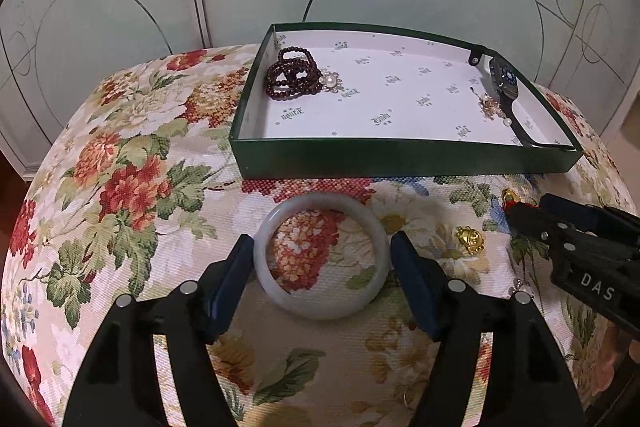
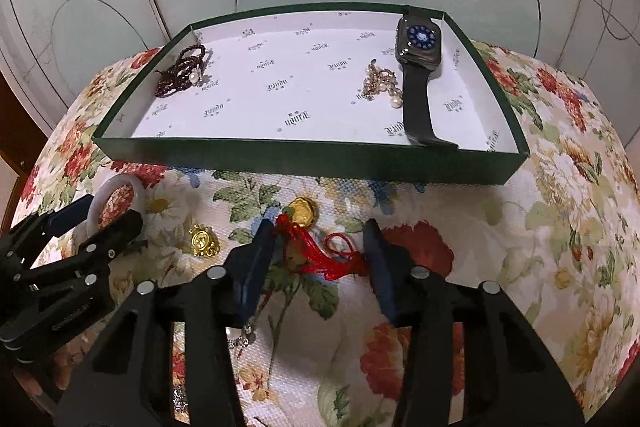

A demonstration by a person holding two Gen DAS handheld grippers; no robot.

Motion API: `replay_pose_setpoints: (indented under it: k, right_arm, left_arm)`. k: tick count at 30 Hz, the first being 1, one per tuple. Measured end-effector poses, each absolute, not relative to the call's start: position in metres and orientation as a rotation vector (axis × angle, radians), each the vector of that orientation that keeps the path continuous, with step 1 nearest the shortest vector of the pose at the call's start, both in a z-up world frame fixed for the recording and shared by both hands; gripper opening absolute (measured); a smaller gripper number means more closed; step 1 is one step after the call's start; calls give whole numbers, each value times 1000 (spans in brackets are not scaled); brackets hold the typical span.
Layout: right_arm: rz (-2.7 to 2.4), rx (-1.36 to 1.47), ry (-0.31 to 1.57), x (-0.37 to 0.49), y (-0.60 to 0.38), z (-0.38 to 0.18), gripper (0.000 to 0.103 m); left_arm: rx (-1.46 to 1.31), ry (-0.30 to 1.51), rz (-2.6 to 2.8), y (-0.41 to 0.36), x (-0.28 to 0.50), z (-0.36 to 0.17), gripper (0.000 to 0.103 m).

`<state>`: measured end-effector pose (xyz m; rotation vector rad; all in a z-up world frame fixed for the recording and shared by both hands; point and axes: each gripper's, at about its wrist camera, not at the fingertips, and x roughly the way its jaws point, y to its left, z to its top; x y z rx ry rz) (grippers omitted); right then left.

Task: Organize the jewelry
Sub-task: 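Close the left tool on the jade bangle while the right tool grasps the red tassel charm, then carry the bangle with the left tool while the right tool carries the tassel charm over the box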

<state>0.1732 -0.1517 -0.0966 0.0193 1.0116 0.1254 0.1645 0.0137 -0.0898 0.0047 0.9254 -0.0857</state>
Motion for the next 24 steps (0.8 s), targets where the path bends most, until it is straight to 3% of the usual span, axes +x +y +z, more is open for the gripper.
replay_pose_setpoints:
  k: [1,3,5,8,24]
  right_arm:
    - [130,11,1010,173,-150,-97,41]
    - [133,-15,1004,173,-146,-97,25]
    - [131,-45,997,172,-145,-97,16]
    - [136,-23,999,173,-150,-97,9]
    - [120,15,936,167,-167,-80,5]
  left_arm:
    - [6,925,-86,14,165,-90,69]
    - [4,926,-84,15,165,-90,69]
    - [1,924,-85,16,165,-89,69]
    - [1,919,-87,16,165,-87,69]
    - [-3,910,-87,18,167,-82,69]
